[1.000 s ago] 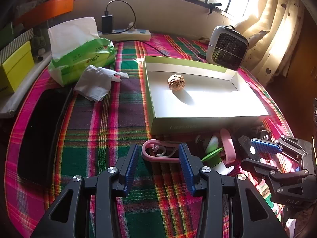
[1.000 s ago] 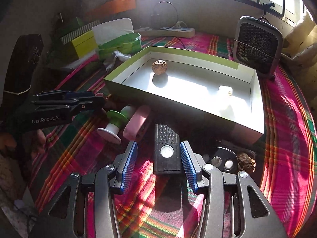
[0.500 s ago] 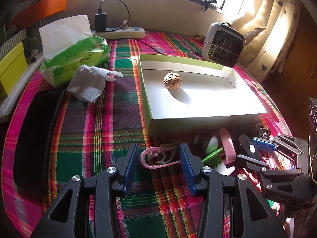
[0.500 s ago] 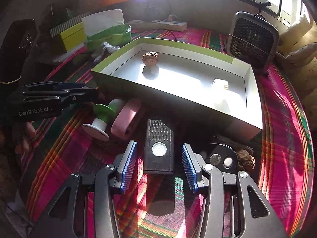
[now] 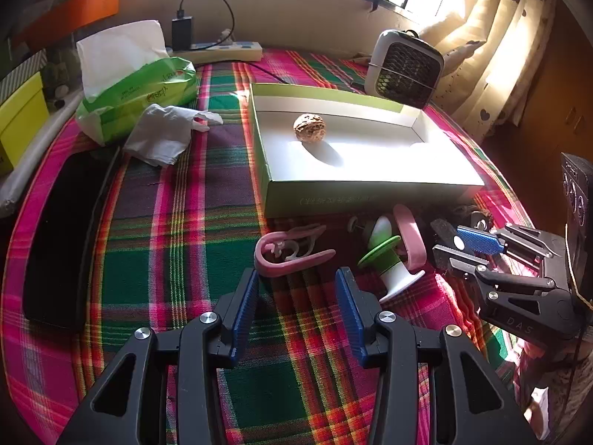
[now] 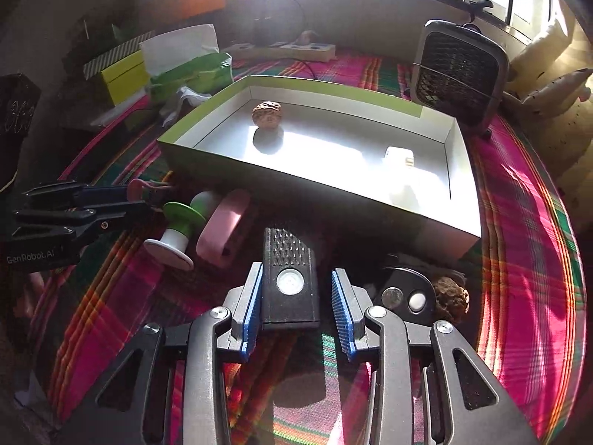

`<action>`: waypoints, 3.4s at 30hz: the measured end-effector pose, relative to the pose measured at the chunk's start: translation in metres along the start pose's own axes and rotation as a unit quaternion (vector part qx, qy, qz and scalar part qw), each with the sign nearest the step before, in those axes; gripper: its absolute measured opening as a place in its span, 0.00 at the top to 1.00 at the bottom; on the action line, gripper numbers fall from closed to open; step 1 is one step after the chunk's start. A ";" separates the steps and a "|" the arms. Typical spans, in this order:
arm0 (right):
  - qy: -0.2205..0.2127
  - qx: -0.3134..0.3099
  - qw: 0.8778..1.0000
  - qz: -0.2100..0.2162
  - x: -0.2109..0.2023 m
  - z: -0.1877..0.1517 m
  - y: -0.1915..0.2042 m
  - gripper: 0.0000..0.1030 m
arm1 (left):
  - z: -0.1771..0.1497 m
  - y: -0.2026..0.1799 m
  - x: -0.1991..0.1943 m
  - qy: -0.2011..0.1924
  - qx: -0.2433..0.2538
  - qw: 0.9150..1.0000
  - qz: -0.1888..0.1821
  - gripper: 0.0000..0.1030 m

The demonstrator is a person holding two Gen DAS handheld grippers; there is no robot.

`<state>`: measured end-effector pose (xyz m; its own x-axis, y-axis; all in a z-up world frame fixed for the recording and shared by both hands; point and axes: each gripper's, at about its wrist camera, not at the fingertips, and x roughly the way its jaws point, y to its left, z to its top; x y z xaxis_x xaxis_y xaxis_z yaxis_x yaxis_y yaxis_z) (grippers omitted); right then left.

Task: Organize objects
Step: 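Grasp the black rectangular device with the right tool while the left tool approaches the pink clip, then lower the left tool onto the pink hook-shaped clip and close it, then carry the black device in the right tool and pink clip in the left tool into the box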

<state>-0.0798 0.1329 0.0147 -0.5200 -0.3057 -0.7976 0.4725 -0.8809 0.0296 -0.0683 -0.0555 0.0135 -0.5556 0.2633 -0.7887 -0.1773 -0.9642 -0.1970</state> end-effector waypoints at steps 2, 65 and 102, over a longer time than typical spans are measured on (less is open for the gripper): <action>-0.002 0.001 1.000 0.000 0.000 0.000 0.000 0.70 | -0.002 -0.003 0.000 0.003 0.005 1.000 -0.001 0.60; -0.012 0.003 1.000 -0.005 0.002 0.002 -0.004 0.73 | 0.012 -0.021 0.020 -0.014 0.100 0.994 0.043 0.62; -0.012 0.005 1.000 -0.009 0.003 0.001 -0.004 0.73 | 0.014 -0.020 0.019 -0.016 0.086 0.995 0.046 0.80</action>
<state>-0.0842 0.1350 0.0127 -0.5449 -0.2980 -0.7838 0.4564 -0.8895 0.0208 -0.0868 -0.0308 0.0101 -0.6004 0.1767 -0.7799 -0.2594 -0.9656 -0.0191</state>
